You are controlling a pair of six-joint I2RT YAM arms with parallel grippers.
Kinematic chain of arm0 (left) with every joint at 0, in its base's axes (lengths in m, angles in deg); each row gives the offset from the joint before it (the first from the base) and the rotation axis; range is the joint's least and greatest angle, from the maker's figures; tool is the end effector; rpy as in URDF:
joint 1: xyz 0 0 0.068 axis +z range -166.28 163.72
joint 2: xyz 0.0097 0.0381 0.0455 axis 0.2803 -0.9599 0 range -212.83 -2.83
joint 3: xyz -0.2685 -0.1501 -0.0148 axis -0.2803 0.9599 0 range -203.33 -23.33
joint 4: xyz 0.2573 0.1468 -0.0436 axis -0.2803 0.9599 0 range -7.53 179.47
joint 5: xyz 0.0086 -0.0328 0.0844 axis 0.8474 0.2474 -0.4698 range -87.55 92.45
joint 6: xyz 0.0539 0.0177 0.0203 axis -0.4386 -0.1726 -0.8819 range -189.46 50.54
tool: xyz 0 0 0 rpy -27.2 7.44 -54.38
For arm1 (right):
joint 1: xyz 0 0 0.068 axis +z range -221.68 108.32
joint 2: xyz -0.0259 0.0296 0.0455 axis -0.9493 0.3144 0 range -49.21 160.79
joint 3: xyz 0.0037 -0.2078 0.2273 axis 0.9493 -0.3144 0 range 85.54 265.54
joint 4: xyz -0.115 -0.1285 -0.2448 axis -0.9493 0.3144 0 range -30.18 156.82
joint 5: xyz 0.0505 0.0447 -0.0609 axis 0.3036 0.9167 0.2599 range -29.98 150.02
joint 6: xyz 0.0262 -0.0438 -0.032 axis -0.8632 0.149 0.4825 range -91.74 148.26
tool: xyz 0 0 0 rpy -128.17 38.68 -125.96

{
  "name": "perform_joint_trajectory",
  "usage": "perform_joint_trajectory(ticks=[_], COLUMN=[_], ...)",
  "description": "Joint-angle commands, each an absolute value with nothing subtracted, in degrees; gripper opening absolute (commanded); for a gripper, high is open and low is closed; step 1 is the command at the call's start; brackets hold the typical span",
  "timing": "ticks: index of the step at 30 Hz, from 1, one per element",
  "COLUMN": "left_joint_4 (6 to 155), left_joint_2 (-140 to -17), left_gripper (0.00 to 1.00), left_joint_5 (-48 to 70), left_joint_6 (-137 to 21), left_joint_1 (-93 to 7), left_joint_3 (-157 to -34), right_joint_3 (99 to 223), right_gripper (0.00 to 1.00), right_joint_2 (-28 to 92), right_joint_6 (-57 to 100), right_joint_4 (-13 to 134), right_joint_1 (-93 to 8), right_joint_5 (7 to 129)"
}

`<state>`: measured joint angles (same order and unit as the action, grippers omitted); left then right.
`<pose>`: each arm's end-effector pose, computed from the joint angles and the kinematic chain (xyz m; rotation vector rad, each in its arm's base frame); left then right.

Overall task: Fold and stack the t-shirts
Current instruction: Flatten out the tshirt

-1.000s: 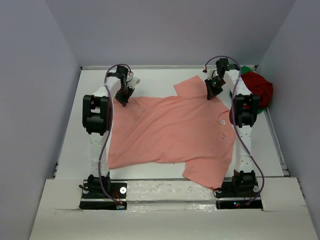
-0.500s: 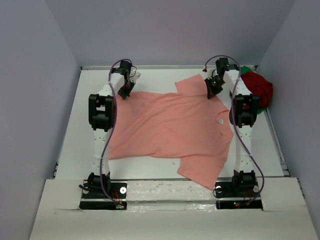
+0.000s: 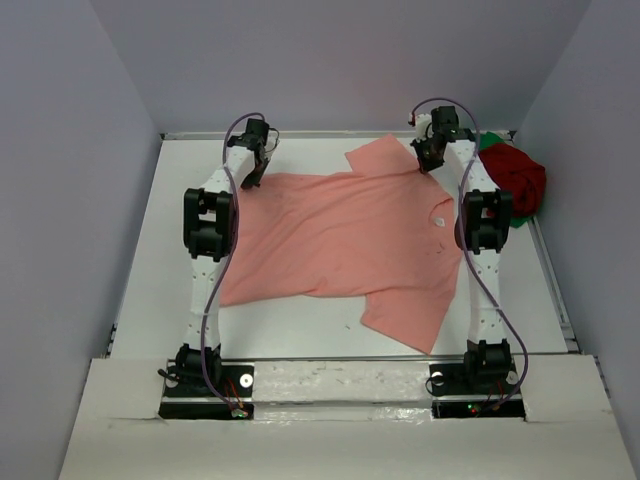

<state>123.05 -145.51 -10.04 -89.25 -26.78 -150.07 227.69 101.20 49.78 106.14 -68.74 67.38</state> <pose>0.6057 -0.1026 0.1768 0.5865 2.4895 0.3410 0.6392 0.0384 0.1838 -0.5824 2.4438 0.0298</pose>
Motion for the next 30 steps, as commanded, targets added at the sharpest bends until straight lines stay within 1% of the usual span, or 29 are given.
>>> perform_joint_trajectory(ticks=[1, 6, 8, 9, 10, 12, 13, 14, 15, 16, 17, 18, 19, 20, 21, 22, 23, 24, 25, 26, 27, 28, 29, 30], left_joint_4=[119.9, 117.5, 117.5, 117.6, 117.5, 116.7, 115.8, 115.5, 115.4, 115.7, 115.7, 115.9, 115.8, 115.8, 115.9, 115.9, 115.9, 116.0, 116.2, 116.5, 116.3, 116.2, 116.0, 115.9], left_joint_2=[-145.7, -145.4, -144.9, -143.6, -142.5, -137.6, -135.7, -133.5, -129.0, -126.9, -124.2, -119.1, -116.5, -113.7, -108.5, -106.2, -103.8, -99.7, -98.0, -96.3, -94.6, -91.2, -89.4, -86.2], left_gripper=[0.00, 0.00, 0.00, 0.00, 0.00, 0.00, 0.00, 0.00, 0.00, 0.00, 0.00, 0.00, 0.00, 0.11, 0.23, 0.32, 0.31, 0.31, 0.31, 0.42, 0.49, 0.51, 0.53, 0.62], left_joint_5=[-15.8, -17.8, -18.2, -18.7, -19.1, -19.7, -19.9, -19.9, -19.8, -19.8, -18.9, -18.4, -17.9, -16.5, -13.3, -12.2, -9.7, -8.6, -7.6, -6.1, -4.3, -3.2, -1.4, -0.6], left_joint_6=[-88.8, -88.7, -88.7, -88.9, -88.9, -89.6, -90.5, -90.5, -91.3, -91.3, -91.3, -91.2, -90.9, -90.9, -91.0, -91.1, -91.4, -92.2, -92.5, -92.7, -92.8, -93.7, -94.0, -94.5], left_joint_1=[-27.5, -28.8, -29.1, -29.4, -29.5, -29.5, -29.5, -29.5, -29.5, -29.4, -29.3, -29.2, -29.1, -28.8, -28.2, -28.0, -27.7, -27.1, -26.7, -26.3, -25.9, -25.2, -24.9, -24.3], left_joint_3=[-152.0, -153.8, -154.3, -154.4, -154.0, -151.5, -150.5, -149.4, -146.8, -145.6, -141.8, -139.4, -137.0, -134.0, -128.2, -125.4, -122.0, -115.6, -112.3, -109.2, -102.8, -99.8, -94.3, -91.7], right_joint_3=[230.9, 231.7, 230.4, 227.8, 226.2, 221.6, 220.2, 218.7, 215.6, 213.7, 211.6, 206.5, 206.5, 201.2, 198.2, 192.5, 190.0, 187.3, 184.6, 182.2, 178.2, 176.1, 171.2, 168.7], right_gripper=[0.00, 0.00, 0.00, 0.00, 0.05, 0.27, 0.46, 0.55, 0.83, 0.97, 1.00, 1.00, 1.00, 1.00, 1.00, 1.00, 1.00, 1.00, 0.98, 0.96, 0.96, 0.89, 0.87, 0.83], right_joint_2=[102.3, 102.9, 101.3, 98.5, 96.7, 90.8, 88.7, 86.5, 81.9, 79.3, 76.8, 71.0, 70.9, 65.2, 62.2, 56.4, 53.9, 51.5, 49.2, 47.2, 43.8, 42.2, 38.9, 37.2], right_joint_6=[51.9, 52.6, 52.6, 52.3, 52.3, 52.5, 52.7, 52.8, 52.3, 52.2, 52.1, 51.9, 51.9, 51.7, 50.9, 49.7, 49.4, 47.4, 47.2, 47.2, 46.8, 45.8, 45.7, 45.8], right_joint_4=[97.8, 96.0, 95.9, 95.2, 95.0, 94.5, 94.4, 94.4, 94.5, 94.6, 94.7, 94.8, 94.9, 95.1, 95.3, 95.6, 96.3, 97.6, 98.7, 100.1, 101.8, 104.2, 105.0, 106.5], right_joint_1=[-68.4, -68.4, -68.4, -68.4, -68.4, -68.4, -68.4, -68.4, -68.4, -68.4, -68.4, -68.4, -68.4, -68.4, -68.4, -68.4, -68.4, -68.4, -68.4, -68.4, -68.4, -68.4, -68.4, -68.4], right_joint_5=[65.2, 65.1, 66.4, 66.7, 67.4, 67.8, 67.5, 67.0, 66.3, 64.4, 63.7, 63.4, 63.5, 63.8, 63.9, 64.8, 66.0, 66.3, 66.9, 69.1, 70.0, 70.8, 72.0, 73.8])
